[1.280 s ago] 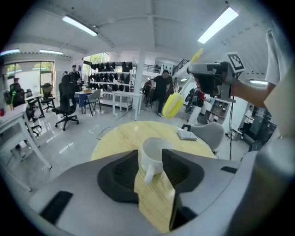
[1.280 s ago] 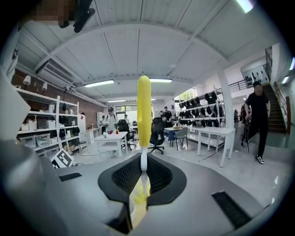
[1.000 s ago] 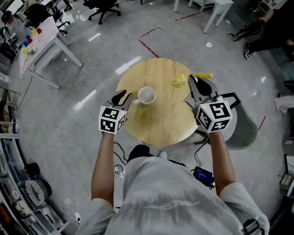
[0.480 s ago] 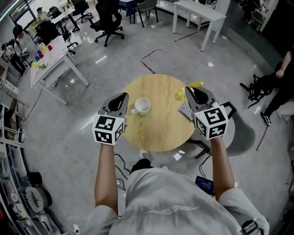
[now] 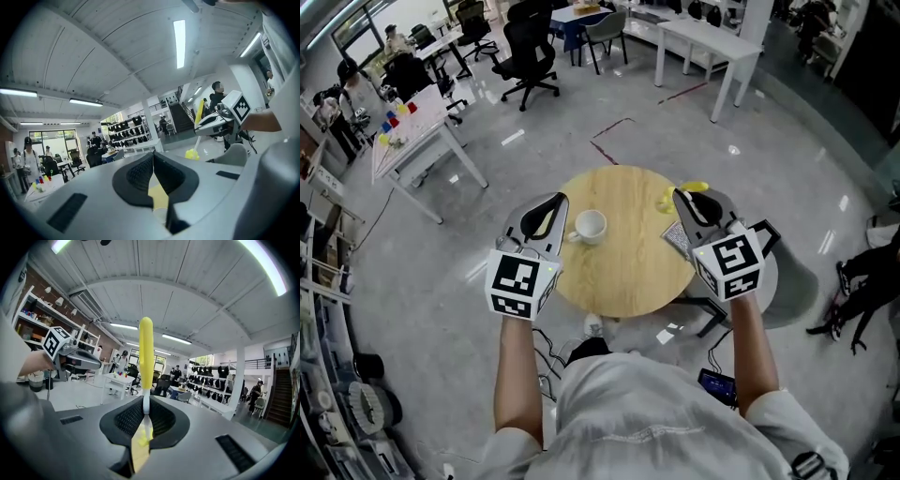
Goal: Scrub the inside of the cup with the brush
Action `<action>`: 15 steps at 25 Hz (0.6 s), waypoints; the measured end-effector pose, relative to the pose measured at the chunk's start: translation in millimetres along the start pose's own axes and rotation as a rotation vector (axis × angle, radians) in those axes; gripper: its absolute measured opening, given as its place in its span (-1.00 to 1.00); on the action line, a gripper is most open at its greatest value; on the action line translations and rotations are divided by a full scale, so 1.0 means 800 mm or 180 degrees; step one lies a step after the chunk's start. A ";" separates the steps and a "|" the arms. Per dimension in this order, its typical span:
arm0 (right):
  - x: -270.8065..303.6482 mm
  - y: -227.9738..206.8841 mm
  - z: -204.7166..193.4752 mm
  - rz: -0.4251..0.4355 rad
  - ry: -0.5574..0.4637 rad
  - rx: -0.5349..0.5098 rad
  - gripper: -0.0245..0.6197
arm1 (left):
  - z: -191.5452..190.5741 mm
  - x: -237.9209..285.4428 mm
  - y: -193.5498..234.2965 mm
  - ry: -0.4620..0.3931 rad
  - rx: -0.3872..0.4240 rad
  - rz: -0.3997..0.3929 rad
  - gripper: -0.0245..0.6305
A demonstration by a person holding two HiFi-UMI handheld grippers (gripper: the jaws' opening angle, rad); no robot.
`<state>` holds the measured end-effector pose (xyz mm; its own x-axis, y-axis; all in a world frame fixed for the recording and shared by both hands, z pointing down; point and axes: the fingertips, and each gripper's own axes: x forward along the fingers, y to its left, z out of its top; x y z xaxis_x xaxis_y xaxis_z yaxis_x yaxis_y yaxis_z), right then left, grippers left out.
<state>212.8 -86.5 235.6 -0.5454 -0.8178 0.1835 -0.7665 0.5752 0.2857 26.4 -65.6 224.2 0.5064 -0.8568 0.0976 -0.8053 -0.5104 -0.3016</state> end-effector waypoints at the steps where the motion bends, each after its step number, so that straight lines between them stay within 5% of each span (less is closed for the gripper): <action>1: 0.000 0.001 0.000 0.0009 0.0003 -0.0023 -0.76 | 0.003 0.000 -0.002 -0.0007 0.0029 -0.0002 -0.86; 15: 0.003 -0.003 0.000 0.0023 0.0020 -0.0043 -0.76 | 0.014 0.005 -0.019 -0.0031 0.0130 -0.0136 -0.86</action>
<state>212.9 -89.8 235.5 -0.5488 -0.8137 0.1915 -0.7578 0.5810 0.2969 44.2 -60.7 218.3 0.5432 -0.8334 0.1019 -0.7697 -0.5428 -0.3359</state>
